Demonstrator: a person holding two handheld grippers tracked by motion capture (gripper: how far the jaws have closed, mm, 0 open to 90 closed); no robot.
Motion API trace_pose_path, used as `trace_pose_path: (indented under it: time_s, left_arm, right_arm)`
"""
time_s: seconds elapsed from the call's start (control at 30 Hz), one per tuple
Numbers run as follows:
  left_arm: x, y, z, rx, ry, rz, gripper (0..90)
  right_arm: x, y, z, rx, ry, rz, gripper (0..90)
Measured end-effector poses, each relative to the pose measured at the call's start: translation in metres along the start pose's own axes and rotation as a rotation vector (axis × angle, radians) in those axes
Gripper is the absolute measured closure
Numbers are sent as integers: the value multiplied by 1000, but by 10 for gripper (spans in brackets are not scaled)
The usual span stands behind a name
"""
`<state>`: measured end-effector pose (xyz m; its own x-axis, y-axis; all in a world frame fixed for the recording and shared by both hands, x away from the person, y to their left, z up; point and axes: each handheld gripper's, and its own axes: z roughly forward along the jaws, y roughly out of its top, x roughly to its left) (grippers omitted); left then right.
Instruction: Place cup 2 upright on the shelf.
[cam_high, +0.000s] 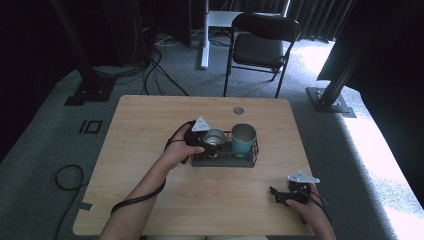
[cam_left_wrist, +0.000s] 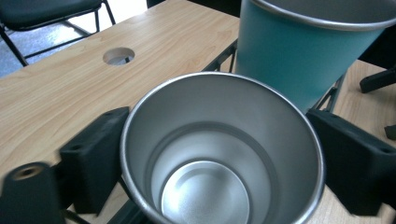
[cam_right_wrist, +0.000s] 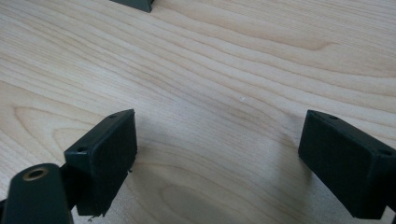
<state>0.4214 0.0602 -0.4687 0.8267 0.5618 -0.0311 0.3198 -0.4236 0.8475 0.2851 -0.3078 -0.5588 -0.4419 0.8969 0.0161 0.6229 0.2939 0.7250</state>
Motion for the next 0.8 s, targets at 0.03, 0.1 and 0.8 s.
trace_pose_path:
  time_s: [0.03,0.1,0.8]
  left_arm:
    - [0,0,0,0,0,0,97]
    - [0,1,-1,-3,-18,-9,68]
    - [6,2,-45,-67,33,-14,29]
  right_arm:
    - [0,0,0,0,0,0,112]
    - [0,0,0,1,-1,-1,112]
    - [1,0,0,3,-6,-6,111]
